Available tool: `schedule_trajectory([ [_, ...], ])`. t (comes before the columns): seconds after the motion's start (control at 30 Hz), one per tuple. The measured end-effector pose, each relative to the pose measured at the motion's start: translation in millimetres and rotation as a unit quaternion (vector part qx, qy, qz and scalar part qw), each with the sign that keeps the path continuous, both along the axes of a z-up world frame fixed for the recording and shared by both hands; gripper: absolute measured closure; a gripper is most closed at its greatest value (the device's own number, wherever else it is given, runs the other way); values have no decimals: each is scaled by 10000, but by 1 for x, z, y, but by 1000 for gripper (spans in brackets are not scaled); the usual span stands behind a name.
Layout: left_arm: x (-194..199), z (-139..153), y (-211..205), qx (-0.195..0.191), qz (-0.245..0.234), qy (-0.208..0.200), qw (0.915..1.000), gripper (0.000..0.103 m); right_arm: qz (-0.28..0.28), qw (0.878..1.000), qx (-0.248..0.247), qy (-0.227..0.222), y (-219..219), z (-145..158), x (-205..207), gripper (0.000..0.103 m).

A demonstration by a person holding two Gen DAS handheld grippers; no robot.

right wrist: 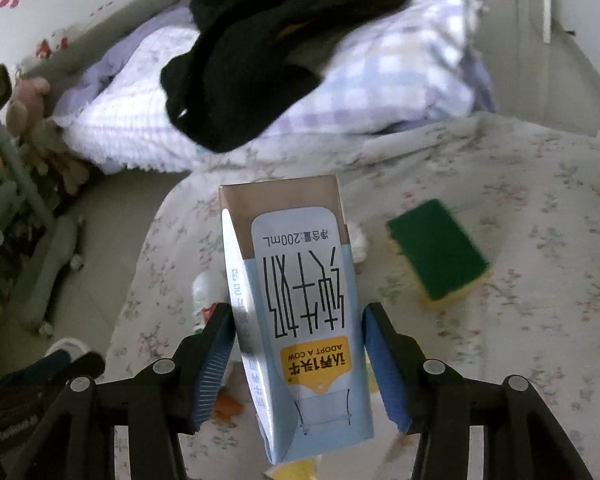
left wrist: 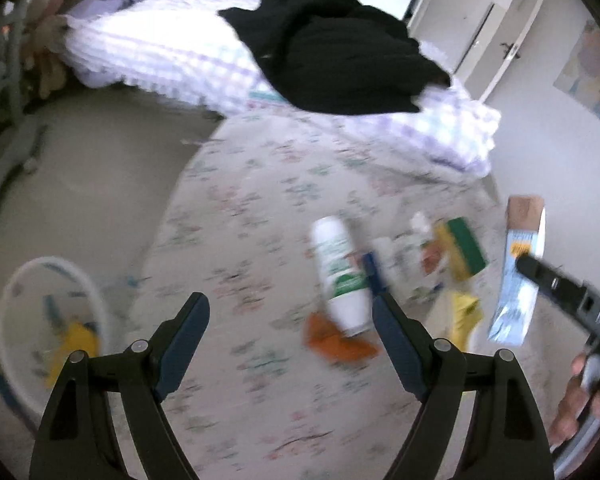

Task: Collect trash
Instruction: 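Grasp the second white AD bottle with the left tool while the right tool holds the carton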

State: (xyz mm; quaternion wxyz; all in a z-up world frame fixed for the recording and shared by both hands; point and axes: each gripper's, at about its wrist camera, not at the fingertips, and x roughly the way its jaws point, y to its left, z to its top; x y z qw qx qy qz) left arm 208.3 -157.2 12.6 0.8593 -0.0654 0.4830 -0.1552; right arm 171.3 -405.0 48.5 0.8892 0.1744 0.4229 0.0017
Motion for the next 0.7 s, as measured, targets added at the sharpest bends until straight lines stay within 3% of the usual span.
schedule_trajectory([
  [0.07,7,-1,-10,-156,-63,47,9998,23,-83,9999,83,1,-11,0,-4,46],
  [0.13,19,-9,-23,-341,-117,271,9990,40,-174,9997,149,19,-21,-1,-7,46],
  [0.23,32,-24,-37,-420,-156,620,9971,58,-252,9995,176,12,-35,0,-11,46],
  [0.53,48,-64,-65,184,-87,1096,9938,63,-437,9988,173,123,-67,-5,-22,46],
  [0.7,53,-72,-65,151,13,1223,9924,64,-437,9988,147,189,-68,-5,-26,46],
])
